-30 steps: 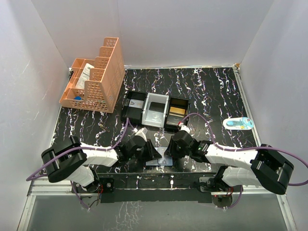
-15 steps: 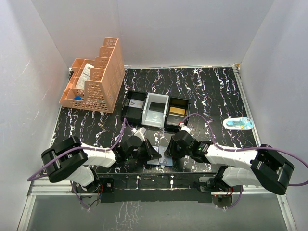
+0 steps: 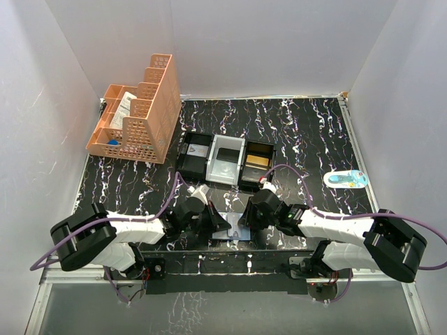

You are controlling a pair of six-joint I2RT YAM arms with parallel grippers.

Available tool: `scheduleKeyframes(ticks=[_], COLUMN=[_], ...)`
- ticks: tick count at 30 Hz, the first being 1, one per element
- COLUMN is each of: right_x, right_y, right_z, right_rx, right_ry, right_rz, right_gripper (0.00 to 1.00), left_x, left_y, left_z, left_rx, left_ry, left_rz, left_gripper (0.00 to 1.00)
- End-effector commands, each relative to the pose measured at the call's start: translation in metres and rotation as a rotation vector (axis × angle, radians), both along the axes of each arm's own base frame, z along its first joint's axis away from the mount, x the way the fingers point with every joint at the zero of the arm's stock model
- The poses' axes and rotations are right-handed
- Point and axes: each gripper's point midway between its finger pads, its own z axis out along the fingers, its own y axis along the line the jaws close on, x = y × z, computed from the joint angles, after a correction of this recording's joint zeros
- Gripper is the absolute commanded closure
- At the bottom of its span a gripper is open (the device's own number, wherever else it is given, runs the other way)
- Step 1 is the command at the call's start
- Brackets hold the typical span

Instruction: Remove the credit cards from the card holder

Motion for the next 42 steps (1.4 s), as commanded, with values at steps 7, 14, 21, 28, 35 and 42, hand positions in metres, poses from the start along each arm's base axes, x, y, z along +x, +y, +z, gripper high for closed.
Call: scheduleKeyframes(ticks=[7,14,21,28,35,42], right_x=[0.002,0.002,0.002,0.002,0.004,0.006], right_y=[-0.01,-0.01,-0.01,-0.012,-0.01,0.0], right_z=[-0.009,-0.009,-0.009,-0.008,-0.003,0.016], right_rx=[-0.042,-0.041,-0.039,-0.042,-0.03,0.014], right_ry=[0.0,0.001,0.0,-0.002,-0.016,-0.052], right_rz=[-0.018,-0.017,-0.016,-0.02,-0.014,0.033], right_gripper=[0.76,0.76,0.76,0.76,0.75,0.72], left_x=[0.007,0.008,0.006,0.007,0.008,0.006], left_y=[-0.013,-0.016,-0.018,-0.006,0.007,0.016], left_z=[0.006,0.003,0.002,0.0,0.003,0.005], left_rx=[-0.017,-0.046,-0.072,-0.029,0.042,0.098], left_ry=[-0.017,0.003,0.016,0.006,-0.023,-0.038], left_rz=[-0.02,0.0,-0.001,0.031,0.038,0.025], left_gripper=[0.87,0.88,0.98,1.0,1.0,1.0])
